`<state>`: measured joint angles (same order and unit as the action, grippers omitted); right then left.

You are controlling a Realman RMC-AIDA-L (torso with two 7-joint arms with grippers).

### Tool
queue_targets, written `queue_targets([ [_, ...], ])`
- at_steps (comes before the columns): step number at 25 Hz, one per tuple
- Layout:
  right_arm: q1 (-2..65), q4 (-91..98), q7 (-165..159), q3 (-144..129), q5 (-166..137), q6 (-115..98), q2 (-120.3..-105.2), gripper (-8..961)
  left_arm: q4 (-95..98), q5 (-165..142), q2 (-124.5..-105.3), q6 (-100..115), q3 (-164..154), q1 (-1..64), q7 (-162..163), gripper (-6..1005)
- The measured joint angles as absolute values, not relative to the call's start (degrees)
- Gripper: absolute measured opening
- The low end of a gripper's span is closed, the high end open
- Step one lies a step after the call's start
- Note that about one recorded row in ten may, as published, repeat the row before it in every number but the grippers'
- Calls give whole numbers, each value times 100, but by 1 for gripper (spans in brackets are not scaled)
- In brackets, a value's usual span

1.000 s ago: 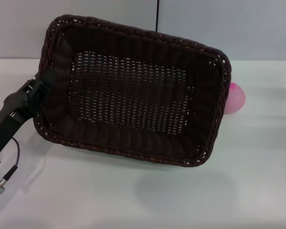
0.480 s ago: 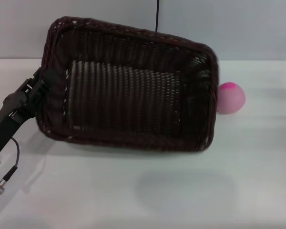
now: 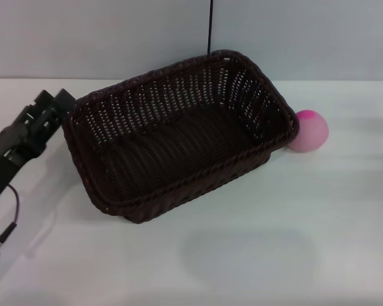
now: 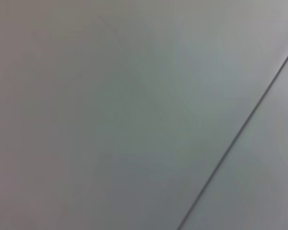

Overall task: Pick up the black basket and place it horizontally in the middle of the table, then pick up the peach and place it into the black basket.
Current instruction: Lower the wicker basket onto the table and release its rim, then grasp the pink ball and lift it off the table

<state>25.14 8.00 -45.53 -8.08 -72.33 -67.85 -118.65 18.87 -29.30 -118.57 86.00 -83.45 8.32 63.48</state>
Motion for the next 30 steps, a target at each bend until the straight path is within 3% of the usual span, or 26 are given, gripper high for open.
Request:
queue_targets([
  [1, 2514, 800, -4553, -808, -7233, -6785, -11865, 735, 1877, -2931, -11840, 8600, -8271, 839, 6338, 723],
  [19, 2363, 1483, -5126, -2114, -7429, -7179, -11802, 733, 1925, -2976, -11732, 8629, -7453, 993, 6319, 716],
  [21, 2275, 1959, -5834, -2666, -7751, -7290, -11715, 732, 1925, -2977, -11727, 8635, -7430, 1048, 6315, 715],
  [28, 2448, 3916, -9114, -3282, -10626, -8420, -11202, 732, 1890, -3017, -11737, 8635, -7381, 1221, 6311, 713],
  [30, 2517, 4148, -9487, -3280, -10949, -8549, -11175, 732, 1884, -3017, -11748, 8635, -7380, 1256, 6310, 713],
])
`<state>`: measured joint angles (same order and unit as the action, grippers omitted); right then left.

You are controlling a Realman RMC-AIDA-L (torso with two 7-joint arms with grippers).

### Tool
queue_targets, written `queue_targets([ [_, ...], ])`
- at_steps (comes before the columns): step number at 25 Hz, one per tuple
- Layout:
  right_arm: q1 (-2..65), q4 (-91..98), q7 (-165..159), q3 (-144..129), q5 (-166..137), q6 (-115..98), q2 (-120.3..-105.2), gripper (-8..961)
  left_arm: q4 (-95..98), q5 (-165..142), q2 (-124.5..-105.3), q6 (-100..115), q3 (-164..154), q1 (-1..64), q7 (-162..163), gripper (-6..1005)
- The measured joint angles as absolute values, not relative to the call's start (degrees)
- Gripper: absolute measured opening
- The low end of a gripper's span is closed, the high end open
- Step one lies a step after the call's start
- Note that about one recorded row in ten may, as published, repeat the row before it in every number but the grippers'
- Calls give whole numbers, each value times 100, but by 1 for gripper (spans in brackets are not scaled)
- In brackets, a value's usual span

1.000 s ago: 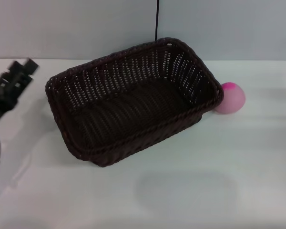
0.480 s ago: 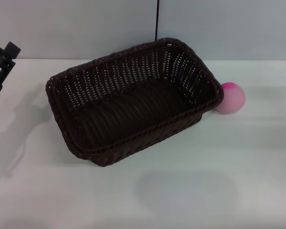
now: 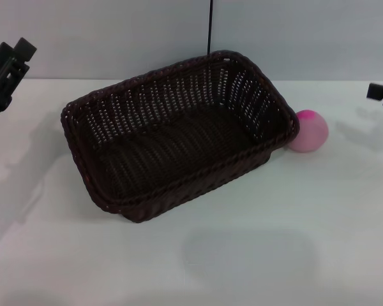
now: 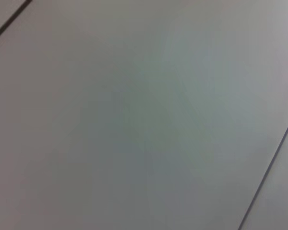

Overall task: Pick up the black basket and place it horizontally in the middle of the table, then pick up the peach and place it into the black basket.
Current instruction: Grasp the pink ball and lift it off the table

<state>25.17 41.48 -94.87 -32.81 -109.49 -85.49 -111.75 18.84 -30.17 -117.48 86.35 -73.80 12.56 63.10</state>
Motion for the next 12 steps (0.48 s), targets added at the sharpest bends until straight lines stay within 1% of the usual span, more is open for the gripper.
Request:
queue_targets([
  [3, 2791, 4625, -10215, -3330, -11734, -8806, -11116, 731, 1877, -3017, -11761, 8633, -7379, 1288, 6310, 713],
  [6, 3183, 4717, -10663, -3348, -12484, -8977, -11048, 731, 1875, -3017, -11770, 8632, -7390, 1304, 6310, 714],
  [9, 3575, 4729, -10973, -3357, -13208, -9003, -11046, 731, 1872, -3016, -11775, 8674, -7405, 1300, 6333, 714],
  [12, 3936, 4709, -11153, -3362, -13867, -8998, -11102, 730, 1872, -3014, -11777, 8775, -7396, 1262, 6363, 714],
])
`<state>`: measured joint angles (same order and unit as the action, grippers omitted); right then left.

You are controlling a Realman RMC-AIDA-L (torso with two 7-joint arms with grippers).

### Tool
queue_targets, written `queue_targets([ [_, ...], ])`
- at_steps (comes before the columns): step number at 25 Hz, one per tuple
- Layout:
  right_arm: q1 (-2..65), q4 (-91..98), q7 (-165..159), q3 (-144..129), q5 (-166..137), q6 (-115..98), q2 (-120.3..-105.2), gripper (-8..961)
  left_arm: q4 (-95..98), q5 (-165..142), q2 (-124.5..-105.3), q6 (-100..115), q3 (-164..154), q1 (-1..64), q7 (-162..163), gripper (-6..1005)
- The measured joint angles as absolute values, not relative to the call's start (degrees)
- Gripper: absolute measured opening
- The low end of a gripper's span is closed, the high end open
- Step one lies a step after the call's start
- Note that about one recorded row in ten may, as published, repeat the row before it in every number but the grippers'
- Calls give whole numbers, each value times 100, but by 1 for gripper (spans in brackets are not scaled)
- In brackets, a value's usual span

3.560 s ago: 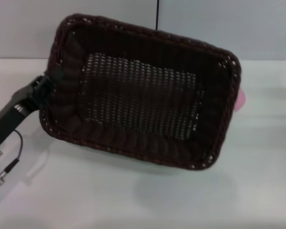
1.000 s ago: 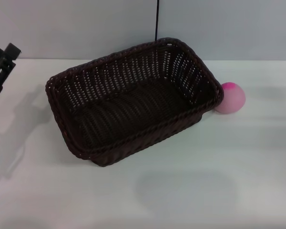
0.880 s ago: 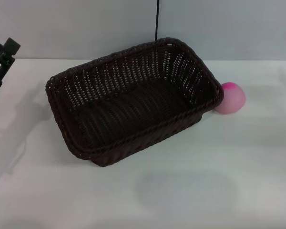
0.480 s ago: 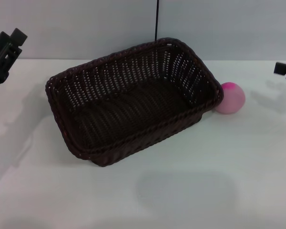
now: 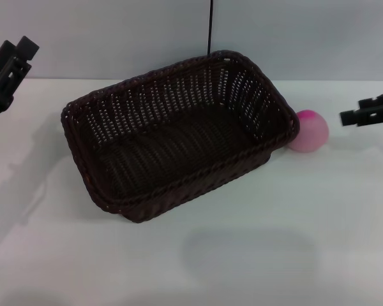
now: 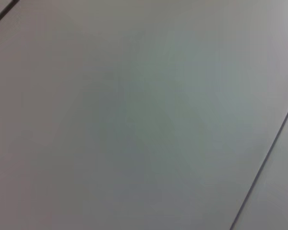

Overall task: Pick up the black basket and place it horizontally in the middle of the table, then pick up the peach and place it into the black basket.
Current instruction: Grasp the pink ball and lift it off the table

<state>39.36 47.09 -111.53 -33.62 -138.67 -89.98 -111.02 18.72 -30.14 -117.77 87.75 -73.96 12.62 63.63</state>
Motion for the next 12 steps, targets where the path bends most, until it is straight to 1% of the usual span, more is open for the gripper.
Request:
queue_targets([
  [2, 4153, 4691, -11196, -3369, -14215, -8956, -11181, 730, 1871, -3014, -11781, 8825, -7381, 1236, 6365, 714],
  [6, 4448, 4709, -11412, -3625, -14803, -8663, -11399, 730, 1847, -3014, -11786, 8872, -7378, 1218, 6372, 713],
  [12, 4534, 4662, -11848, -4612, -15004, -8011, -11595, 728, 1712, -2986, -11786, 8948, -7379, 1165, 6378, 713],
])
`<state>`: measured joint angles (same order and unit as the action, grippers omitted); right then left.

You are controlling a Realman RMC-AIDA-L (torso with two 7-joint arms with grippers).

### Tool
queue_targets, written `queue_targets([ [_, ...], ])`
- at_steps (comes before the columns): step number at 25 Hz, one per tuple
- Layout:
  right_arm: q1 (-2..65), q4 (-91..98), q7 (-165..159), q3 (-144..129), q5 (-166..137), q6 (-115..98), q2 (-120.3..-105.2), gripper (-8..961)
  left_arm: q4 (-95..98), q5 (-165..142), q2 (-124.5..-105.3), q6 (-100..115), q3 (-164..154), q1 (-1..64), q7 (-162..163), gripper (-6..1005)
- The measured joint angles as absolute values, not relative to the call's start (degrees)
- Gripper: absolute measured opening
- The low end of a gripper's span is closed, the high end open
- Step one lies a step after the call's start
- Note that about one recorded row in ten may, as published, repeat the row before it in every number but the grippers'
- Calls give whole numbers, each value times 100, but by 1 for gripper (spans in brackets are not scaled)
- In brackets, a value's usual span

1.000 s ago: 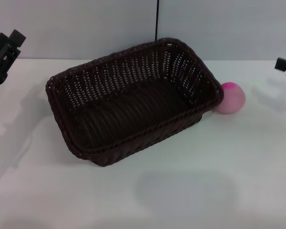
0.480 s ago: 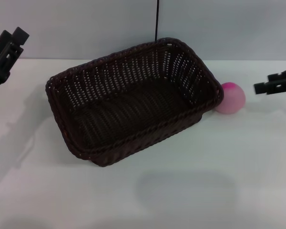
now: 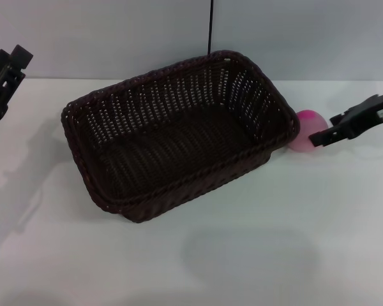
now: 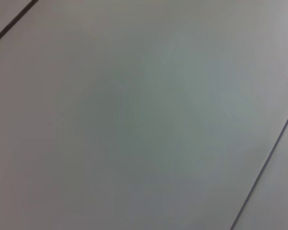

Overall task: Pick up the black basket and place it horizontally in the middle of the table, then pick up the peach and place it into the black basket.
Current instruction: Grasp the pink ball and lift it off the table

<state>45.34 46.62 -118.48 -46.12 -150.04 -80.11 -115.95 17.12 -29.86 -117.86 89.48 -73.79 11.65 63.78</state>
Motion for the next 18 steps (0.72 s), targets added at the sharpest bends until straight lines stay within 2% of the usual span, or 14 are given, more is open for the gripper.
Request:
queue_targets([
  [3, 4561, 4641, -11866, -4726, -15008, -7851, -11668, 727, 1702, -2989, -11786, 8948, -7377, 1159, 6379, 713],
  [9, 4598, 4530, -11866, -4775, -15002, -7656, -11688, 725, 1663, -2993, -11786, 8979, -7374, 1159, 6385, 714],
  [14, 4575, 4438, -11832, -4779, -14986, -7546, -11703, 544, 1633, -2978, -11786, 8996, -7374, 1178, 6389, 714],
  [18, 4570, 4389, -11823, -4742, -14956, -7527, -11711, 445, 1634, -2996, -11786, 8998, -7374, 1205, 6390, 714],
])
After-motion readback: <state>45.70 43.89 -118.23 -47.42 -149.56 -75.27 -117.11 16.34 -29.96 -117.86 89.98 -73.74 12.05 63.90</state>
